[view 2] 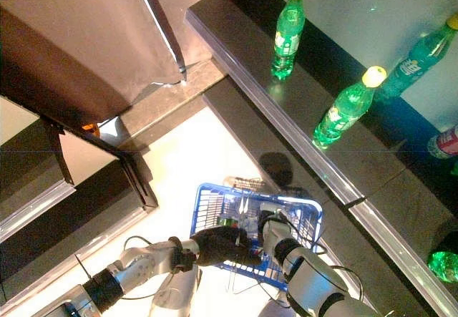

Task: Pick up the drink and place into the basket.

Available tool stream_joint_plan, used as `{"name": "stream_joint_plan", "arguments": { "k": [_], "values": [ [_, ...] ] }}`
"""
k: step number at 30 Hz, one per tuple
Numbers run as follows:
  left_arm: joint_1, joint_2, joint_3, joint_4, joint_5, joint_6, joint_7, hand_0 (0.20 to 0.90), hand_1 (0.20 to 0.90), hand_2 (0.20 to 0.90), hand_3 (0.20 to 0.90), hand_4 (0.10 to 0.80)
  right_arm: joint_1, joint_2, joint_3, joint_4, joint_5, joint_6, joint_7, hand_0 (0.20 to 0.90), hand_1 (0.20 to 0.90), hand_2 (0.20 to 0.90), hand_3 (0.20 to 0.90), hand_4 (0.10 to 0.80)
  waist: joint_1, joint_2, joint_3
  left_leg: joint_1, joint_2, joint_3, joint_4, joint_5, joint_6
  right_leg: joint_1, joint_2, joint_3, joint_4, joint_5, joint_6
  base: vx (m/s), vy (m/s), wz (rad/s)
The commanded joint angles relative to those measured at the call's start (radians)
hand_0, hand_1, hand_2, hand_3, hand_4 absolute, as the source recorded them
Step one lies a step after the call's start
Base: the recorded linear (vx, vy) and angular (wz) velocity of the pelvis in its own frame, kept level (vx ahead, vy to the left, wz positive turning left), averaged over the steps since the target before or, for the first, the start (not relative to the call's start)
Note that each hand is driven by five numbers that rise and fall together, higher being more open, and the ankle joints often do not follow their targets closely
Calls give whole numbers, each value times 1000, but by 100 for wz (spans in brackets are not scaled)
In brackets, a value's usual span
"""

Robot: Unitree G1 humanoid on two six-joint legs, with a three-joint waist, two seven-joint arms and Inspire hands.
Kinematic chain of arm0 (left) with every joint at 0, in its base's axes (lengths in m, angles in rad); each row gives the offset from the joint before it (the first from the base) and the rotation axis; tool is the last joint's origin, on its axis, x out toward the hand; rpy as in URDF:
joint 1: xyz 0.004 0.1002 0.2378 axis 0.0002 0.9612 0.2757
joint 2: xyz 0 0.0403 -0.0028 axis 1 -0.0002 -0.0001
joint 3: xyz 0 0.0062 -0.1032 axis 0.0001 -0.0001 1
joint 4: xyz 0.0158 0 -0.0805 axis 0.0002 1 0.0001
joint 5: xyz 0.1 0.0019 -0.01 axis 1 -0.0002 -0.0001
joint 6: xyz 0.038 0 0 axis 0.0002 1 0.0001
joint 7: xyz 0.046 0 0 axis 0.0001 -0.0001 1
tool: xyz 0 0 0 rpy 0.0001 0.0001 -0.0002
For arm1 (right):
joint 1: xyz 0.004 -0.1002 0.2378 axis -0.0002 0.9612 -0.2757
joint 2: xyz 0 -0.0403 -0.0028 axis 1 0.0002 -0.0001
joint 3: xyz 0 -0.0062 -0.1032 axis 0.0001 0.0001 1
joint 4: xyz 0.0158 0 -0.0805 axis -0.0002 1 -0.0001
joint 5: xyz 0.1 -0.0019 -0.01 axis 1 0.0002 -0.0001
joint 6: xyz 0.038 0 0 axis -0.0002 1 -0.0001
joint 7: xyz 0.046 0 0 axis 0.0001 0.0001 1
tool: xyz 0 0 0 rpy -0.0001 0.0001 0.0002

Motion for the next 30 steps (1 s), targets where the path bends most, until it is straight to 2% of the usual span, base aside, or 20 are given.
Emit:
{"name": "stream_joint_plan", "arguments": {
  "k": [1,8,13,16,24,27,28,30],
  "values": [
    [52,-109,38,-334,-256,-111,-97,300,300,300,200,100,-24,-41,-5,-58,55,-67,-93,900,900,900,900,800,26,-30,-79,56,26,106,-82,39,94,-79,-42,92,95,47,-33,5,-2,-5],
    [253,-58,239,-437,-171,-128,-41,300,300,300,200,100,256,-204,-95,-572,36,-46,-110,900,900,900,900,800,-2,-53,-113,91,48,121,-89,40,86,-45,-24,89,86,34,-38,19,-6,-6],
    [384,-30,372,-466,-120,-152,-31,300,300,300,200,100,465,-308,-203,-872,72,-117,-36,900,900,900,900,800,-19,-67,-166,118,67,133,-90,43,75,-6,-11,83,77,19,-41,75,-16,-6],
    [423,-21,415,-473,-93,-176,-5,300,300,300,200,100,520,-326,-256,-953,93,-140,-1,900,900,900,900,800,-22,-69,-192,131,75,134,-90,45,67,15,-6,74,72,11,-43,80,-10,-2],
    [494,4,515,-448,-60,-165,79,300,300,300,200,100,629,-348,-366,-1114,163,-210,5,900,900,900,900,800,-32,-78,-252,167,87,140,-90,41,55,62,0,62,63,-4,-45,55,-20,-2],
    [507,8,528,-418,14,-224,114,300,300,300,200,100,666,-326,-404,-1159,297,-290,-8,900,900,900,900,800,-40,-81,-269,180,95,148,-90,38,51,74,4,65,63,-13,-48,43,-28,-2],
    [510,4,532,-391,69,-267,129,300,300,300,200,100,683,-304,-419,-1148,349,-328,-21,900,900,900,900,800,-45,-83,-274,184,97,152,-90,36,50,76,5,67,64,-16,-48,0,0,0],
    [515,-8,538,-356,146,-309,172,300,300,300,200,100,709,-269,-438,-1132,382,-364,-27,900,900,900,900,800,-53,-85,-281,189,100,157,-90,35,48,80,7,70,63,-19,-51,0,0,0]
  ]
}}
